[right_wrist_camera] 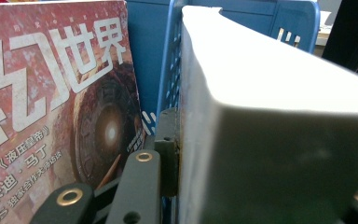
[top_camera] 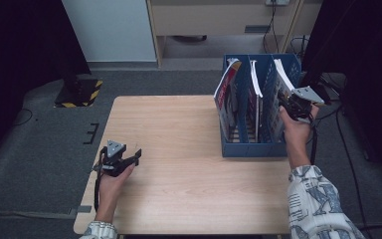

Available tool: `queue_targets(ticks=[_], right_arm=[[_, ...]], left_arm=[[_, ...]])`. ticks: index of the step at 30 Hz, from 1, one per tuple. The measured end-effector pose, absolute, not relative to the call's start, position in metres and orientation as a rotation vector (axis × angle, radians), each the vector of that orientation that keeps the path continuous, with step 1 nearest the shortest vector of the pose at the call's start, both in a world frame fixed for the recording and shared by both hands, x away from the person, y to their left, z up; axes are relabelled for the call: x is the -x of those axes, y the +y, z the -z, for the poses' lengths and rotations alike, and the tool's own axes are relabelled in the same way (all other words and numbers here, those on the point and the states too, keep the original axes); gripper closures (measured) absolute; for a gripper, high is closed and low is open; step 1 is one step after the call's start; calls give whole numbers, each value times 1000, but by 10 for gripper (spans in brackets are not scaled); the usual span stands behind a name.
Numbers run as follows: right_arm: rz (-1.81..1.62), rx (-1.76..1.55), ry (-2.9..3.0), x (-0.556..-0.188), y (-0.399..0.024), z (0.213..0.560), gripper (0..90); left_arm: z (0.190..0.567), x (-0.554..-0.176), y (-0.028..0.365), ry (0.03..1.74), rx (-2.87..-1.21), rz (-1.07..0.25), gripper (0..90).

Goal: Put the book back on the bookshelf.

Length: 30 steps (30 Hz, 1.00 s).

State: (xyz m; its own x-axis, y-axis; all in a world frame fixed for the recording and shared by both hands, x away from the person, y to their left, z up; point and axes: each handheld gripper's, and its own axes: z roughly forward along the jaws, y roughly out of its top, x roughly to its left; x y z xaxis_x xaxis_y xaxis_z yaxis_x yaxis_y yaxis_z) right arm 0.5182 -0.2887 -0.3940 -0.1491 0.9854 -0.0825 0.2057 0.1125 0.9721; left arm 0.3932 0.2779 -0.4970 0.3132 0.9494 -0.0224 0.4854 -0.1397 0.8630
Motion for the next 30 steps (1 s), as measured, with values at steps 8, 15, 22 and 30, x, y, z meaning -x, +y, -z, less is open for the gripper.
queue_targets(ticks=[8, 15, 22, 30], right_arm=[[-1164, -1241, 1508, -516, -286, 395, 705], [-1184, -1248, 1510, -515, -287, 394, 625], [-1221, -1298, 1502, -515, -290, 395, 417], [-1233, -1296, 1519, -511, -289, 391, 329]], left_arm=[[497, -393, 279, 1293, -1759, -712, 322], [497, -393, 279, 1294, -1760, -712, 319], [497, -393, 279, 1295, -1761, -711, 315], [498, -394, 278, 1302, -1768, -707, 283]])
